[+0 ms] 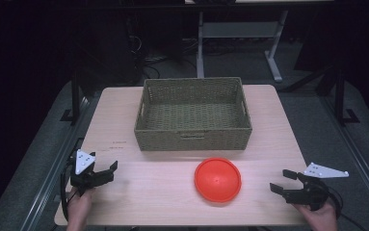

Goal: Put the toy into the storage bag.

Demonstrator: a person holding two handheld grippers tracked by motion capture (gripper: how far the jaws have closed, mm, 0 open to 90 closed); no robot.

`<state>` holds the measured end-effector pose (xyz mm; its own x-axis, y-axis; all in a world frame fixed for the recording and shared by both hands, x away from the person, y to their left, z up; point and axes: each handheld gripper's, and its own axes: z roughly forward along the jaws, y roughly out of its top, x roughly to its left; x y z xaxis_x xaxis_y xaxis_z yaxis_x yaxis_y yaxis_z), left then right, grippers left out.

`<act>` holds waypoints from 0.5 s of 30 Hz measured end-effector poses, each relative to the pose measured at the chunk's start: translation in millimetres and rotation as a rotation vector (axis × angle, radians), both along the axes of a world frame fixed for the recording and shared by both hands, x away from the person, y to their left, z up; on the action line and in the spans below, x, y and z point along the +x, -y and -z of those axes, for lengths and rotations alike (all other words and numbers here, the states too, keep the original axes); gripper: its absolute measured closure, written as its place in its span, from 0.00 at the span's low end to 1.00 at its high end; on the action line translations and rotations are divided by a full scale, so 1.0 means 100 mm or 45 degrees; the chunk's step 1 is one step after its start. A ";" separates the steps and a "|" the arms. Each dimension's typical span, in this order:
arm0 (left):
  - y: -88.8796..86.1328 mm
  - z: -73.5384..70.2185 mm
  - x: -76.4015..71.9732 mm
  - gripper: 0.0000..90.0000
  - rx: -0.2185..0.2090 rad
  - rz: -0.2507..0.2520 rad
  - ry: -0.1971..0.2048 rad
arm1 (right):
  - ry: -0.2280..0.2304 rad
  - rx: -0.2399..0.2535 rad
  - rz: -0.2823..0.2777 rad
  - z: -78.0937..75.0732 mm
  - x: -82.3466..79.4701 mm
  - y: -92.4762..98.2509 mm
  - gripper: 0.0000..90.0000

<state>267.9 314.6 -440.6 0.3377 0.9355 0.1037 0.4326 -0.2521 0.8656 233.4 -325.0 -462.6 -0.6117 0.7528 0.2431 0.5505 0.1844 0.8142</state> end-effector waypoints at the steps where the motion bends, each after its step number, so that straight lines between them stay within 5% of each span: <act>1: 0.00 0.00 0.01 0.14 0.004 0.008 -0.006 | 0.001 -0.008 -0.018 -0.01 0.00 -0.04 0.17; 15: -0.03 0.02 0.00 0.14 -0.016 0.008 -0.005 | -0.016 -0.060 -0.143 -0.18 0.09 -0.32 0.17</act>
